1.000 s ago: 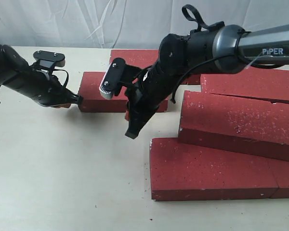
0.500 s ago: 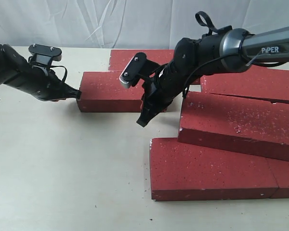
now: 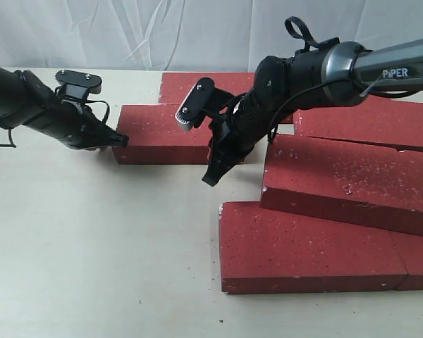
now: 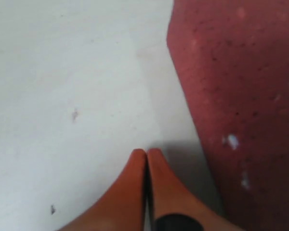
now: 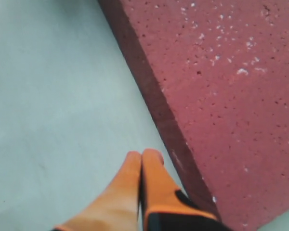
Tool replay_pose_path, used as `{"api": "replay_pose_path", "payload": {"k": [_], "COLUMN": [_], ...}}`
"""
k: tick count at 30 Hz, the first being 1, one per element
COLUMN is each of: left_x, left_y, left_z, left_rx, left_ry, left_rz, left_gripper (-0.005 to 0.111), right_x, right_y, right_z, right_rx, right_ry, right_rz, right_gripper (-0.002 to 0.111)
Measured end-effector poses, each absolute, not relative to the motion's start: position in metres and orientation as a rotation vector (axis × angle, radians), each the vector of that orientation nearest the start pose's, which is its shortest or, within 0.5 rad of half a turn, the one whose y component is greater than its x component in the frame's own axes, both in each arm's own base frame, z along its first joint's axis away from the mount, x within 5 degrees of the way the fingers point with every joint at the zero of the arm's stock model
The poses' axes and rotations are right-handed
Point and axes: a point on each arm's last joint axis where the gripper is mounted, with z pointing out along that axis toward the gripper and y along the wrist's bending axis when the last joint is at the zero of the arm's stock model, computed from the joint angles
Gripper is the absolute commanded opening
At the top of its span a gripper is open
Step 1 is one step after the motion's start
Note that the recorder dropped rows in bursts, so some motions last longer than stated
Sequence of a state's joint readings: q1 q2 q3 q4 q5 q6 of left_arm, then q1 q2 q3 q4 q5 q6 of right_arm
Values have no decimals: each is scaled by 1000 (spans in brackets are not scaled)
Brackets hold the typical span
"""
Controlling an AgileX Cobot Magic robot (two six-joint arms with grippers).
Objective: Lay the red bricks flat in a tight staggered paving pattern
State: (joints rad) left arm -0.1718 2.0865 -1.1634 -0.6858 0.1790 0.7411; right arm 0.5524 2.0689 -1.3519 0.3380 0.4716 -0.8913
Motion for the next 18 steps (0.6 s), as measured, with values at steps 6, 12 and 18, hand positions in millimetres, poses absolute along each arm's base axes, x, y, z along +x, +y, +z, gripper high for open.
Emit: {"api": "replay_pose_path", "payload": {"k": [6, 12, 18], "left_x": [402, 406, 406], "left_y": [-107, -115, -116], "left_z": [99, 98, 98], "left_rx": [425, 447, 454], "left_ry": [2508, 2497, 2506], "left_rz": [-209, -216, -229], "left_gripper": [0, 0, 0], "right_x": [357, 355, 356], "right_y": [235, 234, 233], "right_z": [143, 142, 143], "right_rx": [-1456, -1469, -1468], "right_ry": [2208, 2224, 2224], "right_rz": [179, 175, 169], "right_gripper": [-1, -1, -1]}}
